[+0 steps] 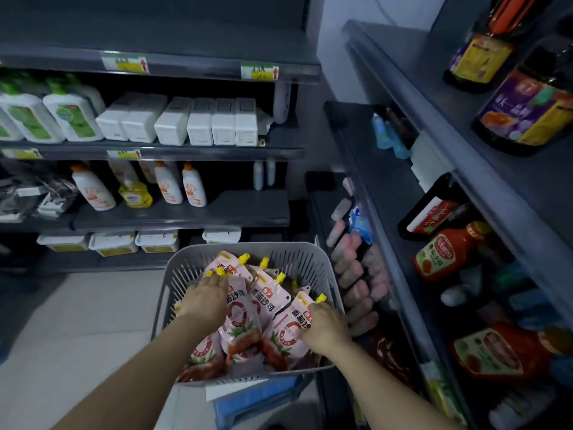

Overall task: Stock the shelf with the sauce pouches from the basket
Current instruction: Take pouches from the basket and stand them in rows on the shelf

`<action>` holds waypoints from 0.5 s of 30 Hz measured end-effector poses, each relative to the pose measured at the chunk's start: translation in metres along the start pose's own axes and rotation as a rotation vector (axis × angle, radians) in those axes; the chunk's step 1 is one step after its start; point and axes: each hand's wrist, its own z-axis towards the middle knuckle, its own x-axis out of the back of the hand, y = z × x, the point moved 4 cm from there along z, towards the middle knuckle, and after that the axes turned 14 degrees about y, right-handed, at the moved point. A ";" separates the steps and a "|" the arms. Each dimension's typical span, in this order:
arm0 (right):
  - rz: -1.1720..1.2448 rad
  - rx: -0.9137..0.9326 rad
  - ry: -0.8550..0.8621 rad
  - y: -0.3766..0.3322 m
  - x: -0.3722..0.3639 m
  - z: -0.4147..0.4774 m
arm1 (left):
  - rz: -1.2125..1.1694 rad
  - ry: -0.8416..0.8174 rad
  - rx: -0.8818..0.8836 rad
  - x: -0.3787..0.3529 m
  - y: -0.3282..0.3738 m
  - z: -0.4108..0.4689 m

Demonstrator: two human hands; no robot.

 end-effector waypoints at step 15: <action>0.333 -0.256 0.307 -0.002 -0.021 0.031 | -0.605 0.153 0.528 -0.028 -0.022 0.014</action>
